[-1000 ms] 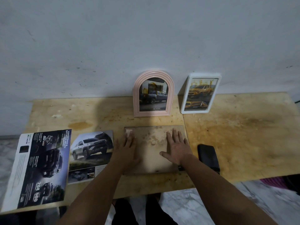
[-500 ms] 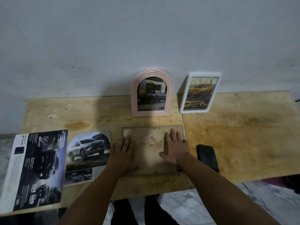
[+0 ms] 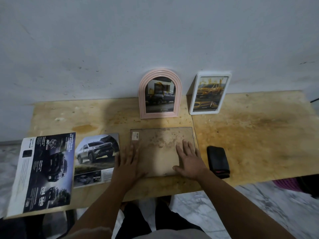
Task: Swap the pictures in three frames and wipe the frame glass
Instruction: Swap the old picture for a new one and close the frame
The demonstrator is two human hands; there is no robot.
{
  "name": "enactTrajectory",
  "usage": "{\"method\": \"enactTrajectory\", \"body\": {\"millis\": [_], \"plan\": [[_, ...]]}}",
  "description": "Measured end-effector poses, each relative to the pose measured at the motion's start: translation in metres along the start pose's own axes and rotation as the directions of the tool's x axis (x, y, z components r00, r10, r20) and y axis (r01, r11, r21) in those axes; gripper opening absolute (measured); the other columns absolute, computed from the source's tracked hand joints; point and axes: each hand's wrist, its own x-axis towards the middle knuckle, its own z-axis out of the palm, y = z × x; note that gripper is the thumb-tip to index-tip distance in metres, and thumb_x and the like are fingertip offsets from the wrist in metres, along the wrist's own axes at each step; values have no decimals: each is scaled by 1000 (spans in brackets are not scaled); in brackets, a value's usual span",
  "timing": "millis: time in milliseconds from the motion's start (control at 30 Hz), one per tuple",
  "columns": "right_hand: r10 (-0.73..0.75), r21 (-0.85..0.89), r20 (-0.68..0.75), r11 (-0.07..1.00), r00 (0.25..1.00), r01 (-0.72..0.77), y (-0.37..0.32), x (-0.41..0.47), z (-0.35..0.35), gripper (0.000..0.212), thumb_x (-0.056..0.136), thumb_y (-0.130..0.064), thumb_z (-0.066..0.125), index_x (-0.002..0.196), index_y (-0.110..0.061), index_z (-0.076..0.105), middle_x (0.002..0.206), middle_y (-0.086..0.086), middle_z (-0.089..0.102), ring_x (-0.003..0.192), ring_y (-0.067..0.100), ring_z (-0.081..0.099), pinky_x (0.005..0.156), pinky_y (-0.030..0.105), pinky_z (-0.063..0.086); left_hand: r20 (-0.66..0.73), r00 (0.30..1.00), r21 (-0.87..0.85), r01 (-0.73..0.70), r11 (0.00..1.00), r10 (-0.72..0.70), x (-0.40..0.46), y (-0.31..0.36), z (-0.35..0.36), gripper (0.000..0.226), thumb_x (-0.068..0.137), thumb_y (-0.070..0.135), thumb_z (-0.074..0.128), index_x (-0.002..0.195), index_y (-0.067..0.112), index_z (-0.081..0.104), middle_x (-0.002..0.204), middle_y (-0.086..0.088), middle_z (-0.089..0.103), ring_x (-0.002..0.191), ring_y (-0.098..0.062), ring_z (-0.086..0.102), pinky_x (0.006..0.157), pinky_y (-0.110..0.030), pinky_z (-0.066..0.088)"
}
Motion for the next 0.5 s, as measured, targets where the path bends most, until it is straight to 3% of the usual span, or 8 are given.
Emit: {"method": "enactTrajectory", "body": {"millis": [167, 233, 300, 500], "plan": [[-28, -33, 57, 999, 998, 30, 13, -4, 1, 104, 90, -73, 48, 161, -30, -14, 165, 7, -32, 153, 30, -25, 124, 60, 4, 51, 998, 95, -50, 994, 45, 0, -22, -3, 96, 91, 80, 26, 158, 12, 36, 168, -14, 26, 154, -40, 12, 116, -65, 29], [-13, -23, 69, 1000, 998, 15, 12, -1, 1, 104, 90, -71, 51, 161, -31, -14, 164, 6, -33, 153, 30, -26, 124, 60, 3, 56, 997, 108, -55, 993, 49, 2, -24, -4, 95, 94, 80, 17, 157, 11, 37, 166, -15, 31, 152, -43, 21, 112, -66, 38], [-3, -16, 73, 1000, 997, 5, 11, 1, 2, 104, 91, -68, 53, 161, -30, -13, 164, 7, -32, 153, 31, -26, 125, 59, 2, 59, 997, 113, -52, 992, 46, 2, -23, -4, 96, 95, 80, 13, 157, 11, 35, 166, -15, 31, 151, -45, 26, 110, -65, 38], [-9, 24, 80, 1000, 997, 7, 12, 5, 5, 104, 92, -64, 57, 162, -29, -12, 164, 7, -34, 153, 31, -27, 126, 54, 3, 56, 997, 91, -60, 994, 55, 2, -18, -7, 99, 85, 80, 30, 154, 10, 45, 165, -16, 33, 148, -47, 33, 109, -65, 39]]}}
